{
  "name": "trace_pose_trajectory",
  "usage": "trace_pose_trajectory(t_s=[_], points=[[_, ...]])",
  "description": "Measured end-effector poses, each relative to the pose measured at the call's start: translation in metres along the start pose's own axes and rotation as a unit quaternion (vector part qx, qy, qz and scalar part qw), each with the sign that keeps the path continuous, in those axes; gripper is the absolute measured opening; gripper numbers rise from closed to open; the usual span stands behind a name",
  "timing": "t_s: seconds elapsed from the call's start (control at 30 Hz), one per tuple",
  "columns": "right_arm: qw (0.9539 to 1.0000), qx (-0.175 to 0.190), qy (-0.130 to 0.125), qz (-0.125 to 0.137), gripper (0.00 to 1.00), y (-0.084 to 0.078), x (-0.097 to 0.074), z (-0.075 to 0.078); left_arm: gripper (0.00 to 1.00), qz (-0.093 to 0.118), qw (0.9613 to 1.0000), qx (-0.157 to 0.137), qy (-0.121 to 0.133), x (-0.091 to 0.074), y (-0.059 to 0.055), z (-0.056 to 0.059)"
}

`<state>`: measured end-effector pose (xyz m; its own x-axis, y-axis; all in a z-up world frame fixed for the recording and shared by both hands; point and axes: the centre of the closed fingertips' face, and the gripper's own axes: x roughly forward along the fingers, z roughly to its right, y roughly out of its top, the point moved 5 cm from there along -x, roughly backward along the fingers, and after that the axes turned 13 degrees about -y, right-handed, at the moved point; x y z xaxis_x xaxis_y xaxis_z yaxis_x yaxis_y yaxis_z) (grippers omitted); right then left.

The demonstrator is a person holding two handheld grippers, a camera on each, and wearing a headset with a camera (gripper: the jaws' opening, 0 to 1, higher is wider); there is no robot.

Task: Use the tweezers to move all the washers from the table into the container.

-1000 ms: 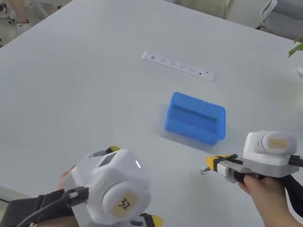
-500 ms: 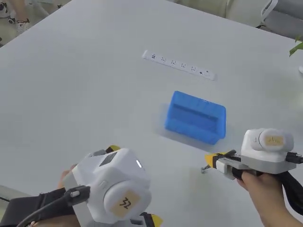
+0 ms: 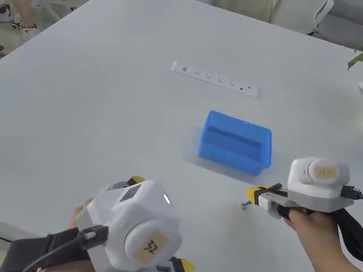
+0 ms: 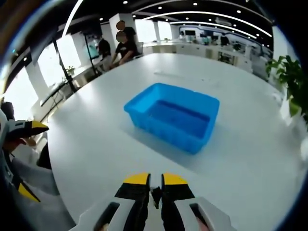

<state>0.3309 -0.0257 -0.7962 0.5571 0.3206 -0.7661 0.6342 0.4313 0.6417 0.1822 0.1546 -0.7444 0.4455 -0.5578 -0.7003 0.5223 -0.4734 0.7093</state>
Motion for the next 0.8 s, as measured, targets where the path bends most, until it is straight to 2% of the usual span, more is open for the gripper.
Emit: trace_pose_trajectory(t_s=[0.43, 0.6, 0.8], points=[[1.0, -0.003, -0.005, -0.006, 0.03, -0.002, 0.0, -0.003, 0.97, 0.001, 1.0, 0.008, -0.001, 0.0, 0.003, 0.001], [1.0, -0.001, -0.004, 0.003, 0.03, 0.006, -0.004, -0.001, 0.97, 0.001, 1.0, 0.005, 0.002, -0.002, 0.002, -0.001], [0.9996, 0.002, -0.007, 0.027, 0.03, 0.024, -0.015, 0.003, 0.97, 0.002, 1.0, 0.007, 0.004, -0.003, 0.001, 0.0]])
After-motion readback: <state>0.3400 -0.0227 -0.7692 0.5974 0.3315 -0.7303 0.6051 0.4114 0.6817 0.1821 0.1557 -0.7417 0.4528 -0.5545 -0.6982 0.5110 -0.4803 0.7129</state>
